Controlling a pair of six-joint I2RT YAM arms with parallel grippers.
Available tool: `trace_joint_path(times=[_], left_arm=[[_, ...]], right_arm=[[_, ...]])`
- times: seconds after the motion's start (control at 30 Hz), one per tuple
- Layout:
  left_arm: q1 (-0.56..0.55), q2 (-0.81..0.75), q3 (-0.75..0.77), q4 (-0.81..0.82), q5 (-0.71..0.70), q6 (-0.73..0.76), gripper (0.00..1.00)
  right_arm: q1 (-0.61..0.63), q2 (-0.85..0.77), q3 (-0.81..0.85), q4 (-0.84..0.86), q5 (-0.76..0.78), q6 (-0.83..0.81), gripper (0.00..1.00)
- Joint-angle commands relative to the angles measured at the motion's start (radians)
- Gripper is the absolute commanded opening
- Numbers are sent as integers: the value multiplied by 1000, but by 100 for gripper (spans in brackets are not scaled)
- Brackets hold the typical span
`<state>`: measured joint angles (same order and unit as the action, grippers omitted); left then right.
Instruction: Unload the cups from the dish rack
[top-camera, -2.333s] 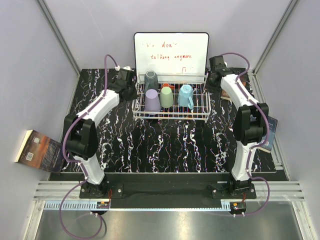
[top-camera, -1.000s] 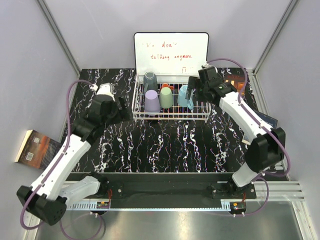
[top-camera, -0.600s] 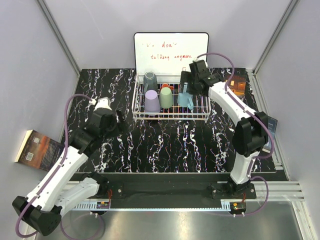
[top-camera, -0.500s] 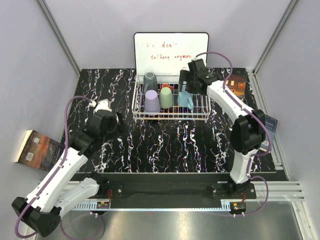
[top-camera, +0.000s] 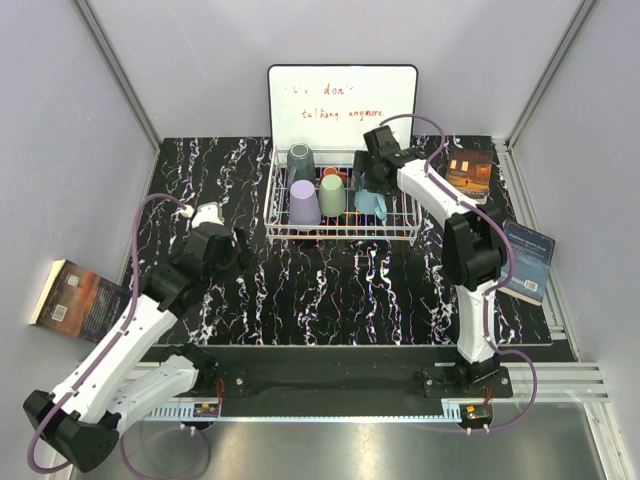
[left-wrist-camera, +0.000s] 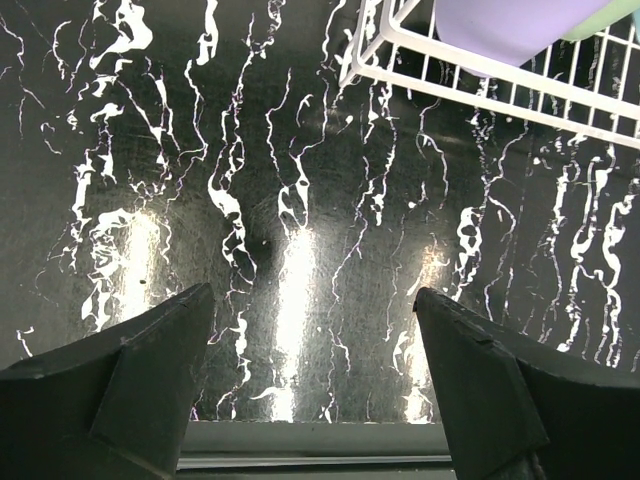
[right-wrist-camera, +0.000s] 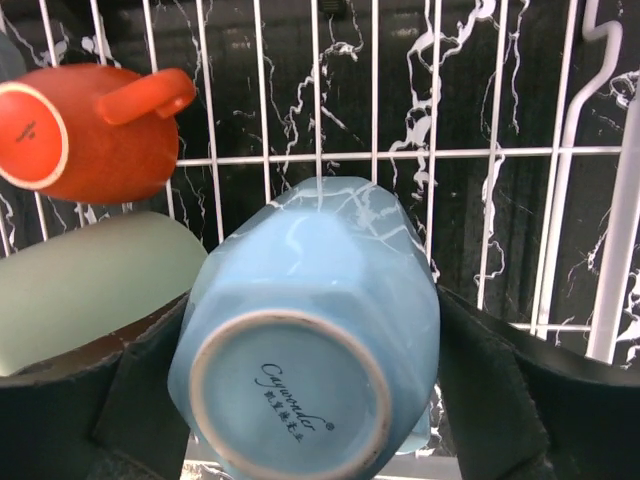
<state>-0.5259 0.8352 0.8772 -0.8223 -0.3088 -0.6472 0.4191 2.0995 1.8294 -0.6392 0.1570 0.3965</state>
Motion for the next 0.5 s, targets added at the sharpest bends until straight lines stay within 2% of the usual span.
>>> trace_joint_path(times=[0.0,0.03,0.07,0.13,0.17,0.2,0.47], left_arm=[[-11,12,6,20,-36,-11,86],[-11,16,3,22,-38,-9,87],[-13,19,3,22,-39,-8,86],[-16,30,5,28,-42,-5,86],[-16,31,5,32,-44,-3,86],[-17,34,5,34,-44,-2,86],[-22,88,29,72,-39,8,85]], right_arm=[[10,-6,41,21,16,-5,74],[10,-10,36,21,19,-2,66],[9,-21,30,22,26,-1,49],[10,-32,10,26,32,5,35],[10,-41,1,26,36,7,13],[10,-45,-4,26,42,11,1],[14,-160,-42,26,93,-15,0]])
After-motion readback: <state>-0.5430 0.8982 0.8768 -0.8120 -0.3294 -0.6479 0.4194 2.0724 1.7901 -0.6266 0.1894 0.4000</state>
